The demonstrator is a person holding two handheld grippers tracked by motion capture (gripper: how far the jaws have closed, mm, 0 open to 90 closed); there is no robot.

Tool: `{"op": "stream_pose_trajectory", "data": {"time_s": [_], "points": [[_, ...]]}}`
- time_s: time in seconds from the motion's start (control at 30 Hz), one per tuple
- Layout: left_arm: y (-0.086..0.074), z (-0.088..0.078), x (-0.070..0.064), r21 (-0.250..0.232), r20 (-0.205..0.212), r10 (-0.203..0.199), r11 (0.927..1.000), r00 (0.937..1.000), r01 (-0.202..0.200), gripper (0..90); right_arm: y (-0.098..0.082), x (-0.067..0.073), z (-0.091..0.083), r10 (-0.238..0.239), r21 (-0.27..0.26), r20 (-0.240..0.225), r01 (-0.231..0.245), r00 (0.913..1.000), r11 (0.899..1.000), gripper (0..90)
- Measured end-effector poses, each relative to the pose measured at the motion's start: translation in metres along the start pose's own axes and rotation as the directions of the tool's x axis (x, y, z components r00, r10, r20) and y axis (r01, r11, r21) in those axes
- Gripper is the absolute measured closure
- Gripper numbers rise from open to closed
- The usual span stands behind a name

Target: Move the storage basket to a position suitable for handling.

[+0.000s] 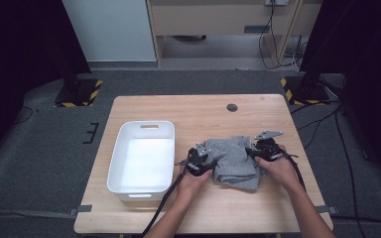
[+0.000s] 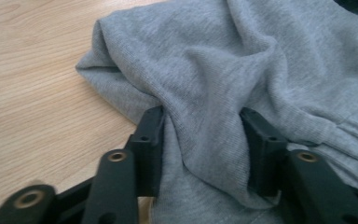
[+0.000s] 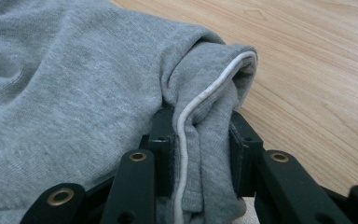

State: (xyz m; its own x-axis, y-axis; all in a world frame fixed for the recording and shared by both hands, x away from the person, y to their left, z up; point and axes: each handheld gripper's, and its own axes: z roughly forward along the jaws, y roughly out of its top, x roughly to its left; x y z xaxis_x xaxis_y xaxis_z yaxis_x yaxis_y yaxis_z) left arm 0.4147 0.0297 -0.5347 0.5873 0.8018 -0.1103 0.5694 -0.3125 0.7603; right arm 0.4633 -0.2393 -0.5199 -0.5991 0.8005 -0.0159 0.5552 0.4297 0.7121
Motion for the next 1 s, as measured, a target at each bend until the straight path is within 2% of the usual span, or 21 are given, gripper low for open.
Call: {"op": "stream_pose_trajectory", "data": {"time_s": [0.07,0.13,0.4,0.73,1.0], "points": [[0.000,0.000,-0.001,0.000,0.003,-0.003,1.0000,1.0000,0.003,60.3,0.000,0.000,0.000,0.000,0.000,-0.001,0.000,1.0000,1.000,68.3],[0.000,0.000,-0.002,-0.002,0.005,-0.010,1.0000,0.9999,0.010,66.3,0.000,0.001,0.000,0.000,0.001,0.002,0.000,1.0000,1.000,69.4],[0.000,0.001,-0.002,-0.004,0.019,-0.011,0.9999,0.9998,0.011,73.9,0.000,0.003,-0.001,-0.021,-0.002,0.013,0.021,0.9997,1.000,72.0],[0.002,-0.001,-0.002,-0.010,0.044,-0.029,0.9995,0.9986,0.029,76.1,0.001,0.003,-0.003,-0.020,-0.007,0.028,0.020,0.9994,1.000,74.0],[0.017,-0.011,-0.009,-0.044,0.063,-0.017,0.9988,0.9979,0.020,76.8,0.003,-0.002,-0.012,-0.001,-0.017,0.048,0.002,0.9988,1.000,74.7]]}}
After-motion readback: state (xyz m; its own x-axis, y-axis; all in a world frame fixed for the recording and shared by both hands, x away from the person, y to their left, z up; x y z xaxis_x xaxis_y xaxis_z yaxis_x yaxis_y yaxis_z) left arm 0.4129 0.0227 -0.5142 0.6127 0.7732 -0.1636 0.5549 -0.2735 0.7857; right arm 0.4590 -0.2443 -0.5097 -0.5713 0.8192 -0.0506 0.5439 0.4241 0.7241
